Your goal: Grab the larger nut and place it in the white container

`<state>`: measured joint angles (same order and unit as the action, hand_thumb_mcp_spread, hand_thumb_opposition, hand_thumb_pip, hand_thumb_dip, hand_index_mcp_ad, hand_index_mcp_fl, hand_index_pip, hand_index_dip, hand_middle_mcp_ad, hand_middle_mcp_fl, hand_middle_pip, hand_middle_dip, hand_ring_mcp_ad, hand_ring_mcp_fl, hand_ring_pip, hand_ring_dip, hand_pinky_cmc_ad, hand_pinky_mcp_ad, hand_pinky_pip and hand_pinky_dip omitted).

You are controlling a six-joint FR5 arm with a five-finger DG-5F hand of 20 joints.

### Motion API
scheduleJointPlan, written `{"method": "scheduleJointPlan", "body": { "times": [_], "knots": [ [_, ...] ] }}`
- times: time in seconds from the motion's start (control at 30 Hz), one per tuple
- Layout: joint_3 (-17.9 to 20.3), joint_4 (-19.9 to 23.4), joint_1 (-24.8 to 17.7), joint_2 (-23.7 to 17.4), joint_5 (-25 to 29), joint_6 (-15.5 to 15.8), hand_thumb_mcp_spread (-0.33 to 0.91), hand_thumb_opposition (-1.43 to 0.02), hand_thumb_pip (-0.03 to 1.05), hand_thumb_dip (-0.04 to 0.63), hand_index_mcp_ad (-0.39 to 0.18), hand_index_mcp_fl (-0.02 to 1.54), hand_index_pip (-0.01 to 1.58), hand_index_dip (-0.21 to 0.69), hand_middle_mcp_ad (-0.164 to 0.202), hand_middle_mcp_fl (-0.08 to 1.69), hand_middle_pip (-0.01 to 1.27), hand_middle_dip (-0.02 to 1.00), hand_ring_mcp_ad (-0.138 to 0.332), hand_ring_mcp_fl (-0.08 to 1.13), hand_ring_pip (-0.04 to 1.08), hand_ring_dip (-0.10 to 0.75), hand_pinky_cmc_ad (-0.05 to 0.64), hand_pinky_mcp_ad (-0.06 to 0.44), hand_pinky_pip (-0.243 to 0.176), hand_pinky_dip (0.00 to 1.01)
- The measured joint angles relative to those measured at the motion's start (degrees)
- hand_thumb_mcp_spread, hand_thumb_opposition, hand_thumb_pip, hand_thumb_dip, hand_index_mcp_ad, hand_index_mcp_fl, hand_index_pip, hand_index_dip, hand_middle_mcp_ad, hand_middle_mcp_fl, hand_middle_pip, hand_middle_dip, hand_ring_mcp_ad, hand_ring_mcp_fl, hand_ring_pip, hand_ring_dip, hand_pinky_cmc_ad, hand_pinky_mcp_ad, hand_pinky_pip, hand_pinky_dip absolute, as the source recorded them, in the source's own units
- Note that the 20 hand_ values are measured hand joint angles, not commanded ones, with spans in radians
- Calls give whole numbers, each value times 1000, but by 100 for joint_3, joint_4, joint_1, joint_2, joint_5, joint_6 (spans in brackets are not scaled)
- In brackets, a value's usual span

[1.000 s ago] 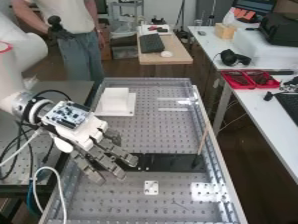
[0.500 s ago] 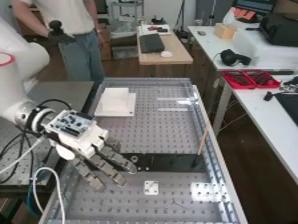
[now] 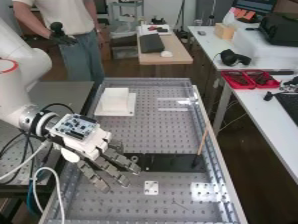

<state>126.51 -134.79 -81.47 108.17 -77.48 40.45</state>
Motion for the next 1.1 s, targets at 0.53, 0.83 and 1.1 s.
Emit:
{"method": "scheduleJointPlan", "body": {
  "times": [0.53,0.83,1.1],
  "knots": [
    [-57,-137,0,44,58,-158,339,-873,785,220,-154,19,1559,202,63,7,126,194,164,12,213,119,346,307,-75,710],
    [-21,-124,-31,28,83,-166,339,-873,785,220,-154,19,1559,204,63,7,124,192,164,7,227,108,346,311,-75,747],
    [-21,-151,-37,52,78,-161,339,-871,785,220,-154,19,1557,204,63,7,122,183,162,7,227,110,346,311,-75,747]
  ]
}}
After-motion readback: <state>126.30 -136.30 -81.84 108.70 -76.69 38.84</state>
